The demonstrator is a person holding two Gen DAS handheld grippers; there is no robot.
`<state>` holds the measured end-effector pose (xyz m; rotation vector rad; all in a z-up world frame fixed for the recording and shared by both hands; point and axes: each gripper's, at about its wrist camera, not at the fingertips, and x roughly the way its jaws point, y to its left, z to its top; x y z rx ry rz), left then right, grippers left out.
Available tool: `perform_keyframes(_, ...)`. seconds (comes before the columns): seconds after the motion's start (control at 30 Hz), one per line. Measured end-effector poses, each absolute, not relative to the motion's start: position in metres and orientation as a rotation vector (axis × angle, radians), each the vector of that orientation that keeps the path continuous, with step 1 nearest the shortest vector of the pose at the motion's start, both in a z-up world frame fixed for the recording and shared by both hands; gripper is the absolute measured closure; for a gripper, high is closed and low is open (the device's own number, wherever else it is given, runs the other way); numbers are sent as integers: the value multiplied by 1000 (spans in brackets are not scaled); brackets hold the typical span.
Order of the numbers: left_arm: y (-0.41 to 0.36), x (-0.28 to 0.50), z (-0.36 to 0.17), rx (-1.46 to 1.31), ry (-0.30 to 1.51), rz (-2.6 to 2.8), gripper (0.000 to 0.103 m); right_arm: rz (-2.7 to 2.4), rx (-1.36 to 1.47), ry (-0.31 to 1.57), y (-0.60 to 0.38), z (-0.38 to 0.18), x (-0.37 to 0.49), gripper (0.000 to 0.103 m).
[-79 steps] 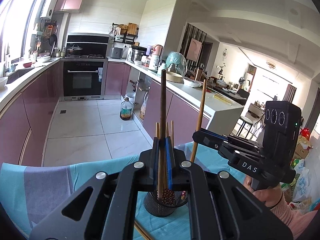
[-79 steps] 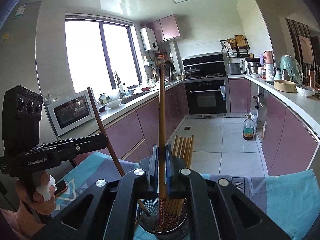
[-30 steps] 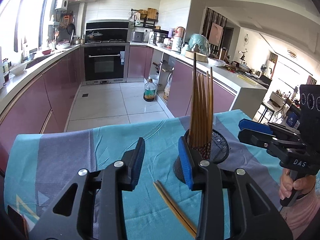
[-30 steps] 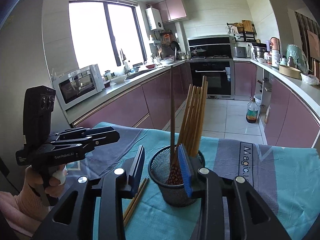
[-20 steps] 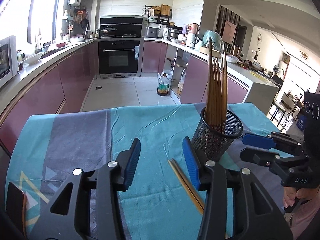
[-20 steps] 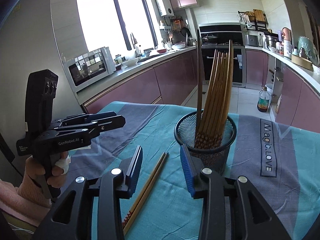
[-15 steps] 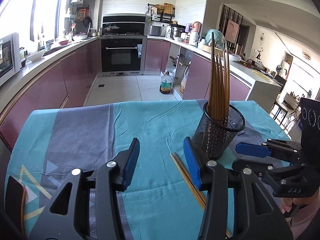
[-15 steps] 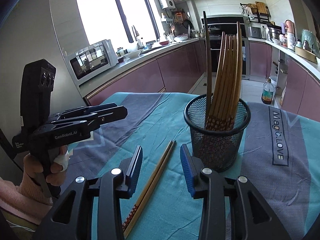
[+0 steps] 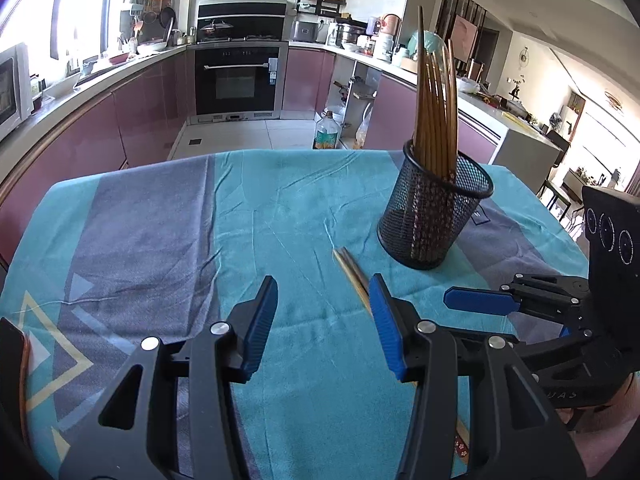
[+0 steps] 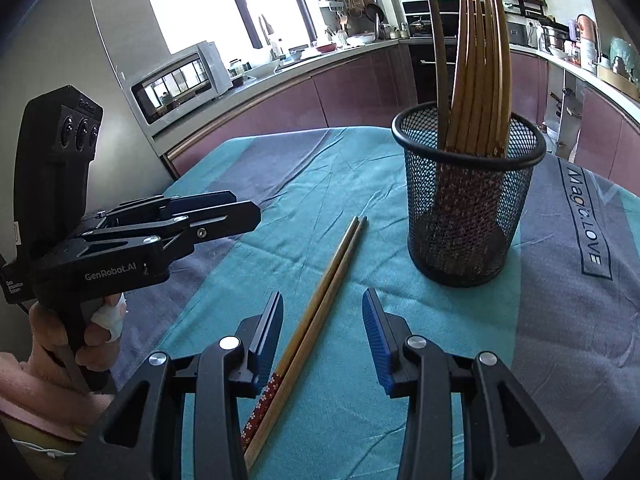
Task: Organize utensils
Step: 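Open both tools to drop the chopsticks into the cup and withdraw, then move the left tool to a chopstick and close on it while the right tool grasps another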
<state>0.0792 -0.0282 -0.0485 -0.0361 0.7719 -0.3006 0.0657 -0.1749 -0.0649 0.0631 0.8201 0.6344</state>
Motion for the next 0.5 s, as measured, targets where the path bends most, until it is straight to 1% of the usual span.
perform_keyframes(0.33, -57, 80, -89, -19, 884, -386, 56, 581, 110, 845, -193, -73, 69, 64)
perform_keyframes(0.5, -67, 84, -102, -6, 921, -404, 54, 572, 124, 848, -199, -76, 70, 64)
